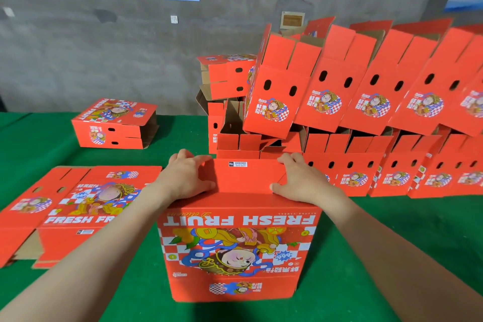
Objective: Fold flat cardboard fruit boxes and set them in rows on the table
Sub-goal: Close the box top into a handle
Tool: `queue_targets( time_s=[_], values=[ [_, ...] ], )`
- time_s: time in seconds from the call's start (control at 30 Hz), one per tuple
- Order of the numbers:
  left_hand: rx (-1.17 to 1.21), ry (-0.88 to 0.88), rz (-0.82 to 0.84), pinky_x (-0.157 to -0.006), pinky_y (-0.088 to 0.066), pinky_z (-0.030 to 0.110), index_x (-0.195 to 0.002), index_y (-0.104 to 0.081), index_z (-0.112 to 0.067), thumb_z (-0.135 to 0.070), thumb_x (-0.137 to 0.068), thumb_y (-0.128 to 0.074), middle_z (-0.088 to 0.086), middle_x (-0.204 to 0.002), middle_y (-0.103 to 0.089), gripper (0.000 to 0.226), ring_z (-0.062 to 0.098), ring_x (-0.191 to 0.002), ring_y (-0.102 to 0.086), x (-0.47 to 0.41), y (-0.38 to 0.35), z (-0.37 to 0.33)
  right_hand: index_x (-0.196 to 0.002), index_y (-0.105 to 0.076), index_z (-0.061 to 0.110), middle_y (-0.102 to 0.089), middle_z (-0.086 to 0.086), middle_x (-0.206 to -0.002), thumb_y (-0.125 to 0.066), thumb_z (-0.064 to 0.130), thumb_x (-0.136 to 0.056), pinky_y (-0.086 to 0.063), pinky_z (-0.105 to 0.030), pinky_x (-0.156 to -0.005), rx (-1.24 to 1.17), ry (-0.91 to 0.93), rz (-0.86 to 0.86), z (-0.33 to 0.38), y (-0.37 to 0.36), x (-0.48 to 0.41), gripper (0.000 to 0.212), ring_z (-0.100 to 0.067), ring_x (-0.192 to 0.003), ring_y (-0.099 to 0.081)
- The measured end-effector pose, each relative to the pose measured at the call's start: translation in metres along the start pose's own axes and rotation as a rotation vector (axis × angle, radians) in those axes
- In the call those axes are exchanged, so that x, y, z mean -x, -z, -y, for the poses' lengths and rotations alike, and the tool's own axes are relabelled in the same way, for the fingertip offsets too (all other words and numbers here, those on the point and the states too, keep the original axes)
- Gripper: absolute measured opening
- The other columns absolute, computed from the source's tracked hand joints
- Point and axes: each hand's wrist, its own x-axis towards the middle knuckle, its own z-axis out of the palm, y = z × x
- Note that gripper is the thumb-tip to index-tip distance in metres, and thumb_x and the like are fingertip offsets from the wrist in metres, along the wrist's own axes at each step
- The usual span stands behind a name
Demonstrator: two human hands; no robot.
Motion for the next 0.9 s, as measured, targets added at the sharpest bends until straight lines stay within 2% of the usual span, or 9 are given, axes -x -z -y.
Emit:
queue_targets(
  time_s=[0.1,0.23,0.4,0.47,0.57,0.67,0.77,0.83,0.9],
  values=[
    [0.05,-0.006,-0.021,-0.108,-0.034,0.039,-0.142,-0.04,-0.029,-0.051,-0.084,-0.061,0.012,-0.135,-0.041,0.065,0.029,-0.128,-0.039,0.001,0.002,0.0,-0.145,-0.028,0.025,-0.023,0.002,-0.15,-0.052,0.05,-0.091,-0.042,-0.036,-0.097,-0.134,0.014,0.038,-0.007,-0.001,-0.003,0.064,-0.025,-0.124,-0.047],
    [0.615,0.074,-0.19,-0.092,-0.038,0.023,-0.134,-0.053,-0.021,-0.032,-0.09,-0.062,0.006,-0.133,-0.054,0.046,0.015,-0.111,-0.055,0.003,0.013,0.009,-0.148,-0.032,0.027,-0.007,0.008,-0.16,-0.027,0.043,-0.103,-0.012,-0.032,-0.114,-0.663,0.004,0.042,-0.022,-0.005,-0.001,0.048,-0.011,-0.146,-0.009],
    [1.174,0.344,-0.199,-0.085,-0.048,0.031,-0.137,-0.047,-0.011,-0.018,-0.092,-0.06,0.015,-0.132,-0.053,0.047,0.02,-0.095,-0.059,0.014,0.011,0.024,-0.149,-0.027,0.027,-0.023,0.002,-0.157,-0.028,0.045,-0.102,-0.02,-0.041,-0.113,-0.988,-0.254,-0.057,-0.028,-0.014,0.003,0.05,-0.02,-0.143,-0.023],
    [1.157,0.414,-0.142,-0.073,-0.051,0.027,-0.134,-0.048,-0.006,-0.023,-0.092,-0.06,0.017,-0.122,-0.059,0.047,0.02,-0.082,-0.061,0.021,0.006,0.03,-0.145,-0.036,0.021,-0.046,-0.004,-0.141,-0.032,0.053,-0.099,-0.03,-0.046,-0.109,-1.099,-0.438,-0.021,-0.032,-0.016,0.002,0.056,-0.026,-0.13,-0.043],
    [0.921,0.51,0.046,-0.063,-0.049,0.027,-0.099,-0.064,-0.009,-0.051,-0.087,-0.057,0.011,-0.083,-0.07,0.044,0.022,-0.062,-0.062,0.036,0.004,0.039,-0.11,-0.058,0.013,-0.07,-0.01,-0.095,-0.036,0.06,-0.095,-0.053,-0.044,-0.074,-1.217,-0.505,0.153,-0.038,-0.027,0.019,0.055,-0.029,-0.087,-0.066],
    [0.732,0.499,0.173,-0.047,-0.049,0.024,-0.084,-0.063,-0.015,-0.069,-0.082,-0.046,0.0,-0.057,-0.068,0.057,0.016,-0.049,-0.065,0.047,0.012,0.043,-0.104,-0.058,0.014,-0.066,-0.017,-0.111,-0.04,0.053,-0.096,-0.055,-0.051,-0.069,-1.052,-0.433,0.342,-0.047,-0.049,0.044,0.044,-0.031,-0.09,-0.064],
    [0.7,0.377,0.202,-0.07,-0.058,0.04,-0.11,-0.059,-0.024,-0.073,-0.073,-0.05,-0.001,-0.089,-0.071,0.062,0.02,-0.078,-0.07,0.059,0.02,0.047,-0.112,-0.056,0.023,-0.064,-0.01,-0.114,-0.046,0.054,-0.091,-0.057,-0.051,-0.07,-1.046,-0.319,0.44,-0.056,-0.048,0.062,0.039,-0.029,-0.097,-0.065],
    [0.763,0.288,0.204,-0.09,-0.051,0.05,-0.132,-0.043,-0.043,-0.079,-0.066,-0.055,-0.006,-0.112,-0.066,0.076,0.021,-0.1,-0.066,0.072,0.03,0.051,-0.112,-0.053,0.036,-0.064,-0.002,-0.115,-0.06,0.038,-0.088,-0.059,-0.04,-0.066,-0.981,-0.189,0.463,-0.066,-0.038,0.072,0.025,-0.016,-0.094,-0.068],
    [0.9,0.193,0.197,-0.073,-0.059,0.038,-0.119,-0.05,-0.049,-0.088,-0.05,-0.058,-0.015,-0.11,-0.068,0.08,0.008,-0.084,-0.068,0.081,0.044,0.054,-0.11,-0.048,0.049,-0.059,0.008,-0.121,-0.069,0.013,-0.084,-0.058,-0.026,-0.063,-0.956,-0.103,0.425,-0.071,-0.03,0.081,0.05,-0.001,-0.09,-0.066]
  ],
)
